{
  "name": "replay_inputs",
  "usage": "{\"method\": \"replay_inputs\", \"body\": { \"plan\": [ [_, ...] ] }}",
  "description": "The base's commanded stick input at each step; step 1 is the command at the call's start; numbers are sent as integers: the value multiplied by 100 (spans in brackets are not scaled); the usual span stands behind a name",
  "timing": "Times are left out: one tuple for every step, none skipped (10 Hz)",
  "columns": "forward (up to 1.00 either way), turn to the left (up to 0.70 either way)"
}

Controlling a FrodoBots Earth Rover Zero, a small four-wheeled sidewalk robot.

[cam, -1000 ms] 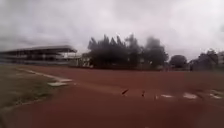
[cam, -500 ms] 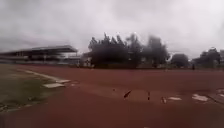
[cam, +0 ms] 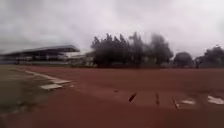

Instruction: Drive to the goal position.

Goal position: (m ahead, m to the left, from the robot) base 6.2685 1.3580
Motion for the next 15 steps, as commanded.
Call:
{"method": "replay_inputs", "body": {
  "plan": [
    [70,0],
    [70,0],
    [70,0],
    [70,3],
    [70,10],
    [70,18],
    [70,26],
    [70,33],
    [70,35],
    [70,35],
    [70,35],
    [70,29],
    [70,7],
    [70,0],
    [70,0]
  ]
}}
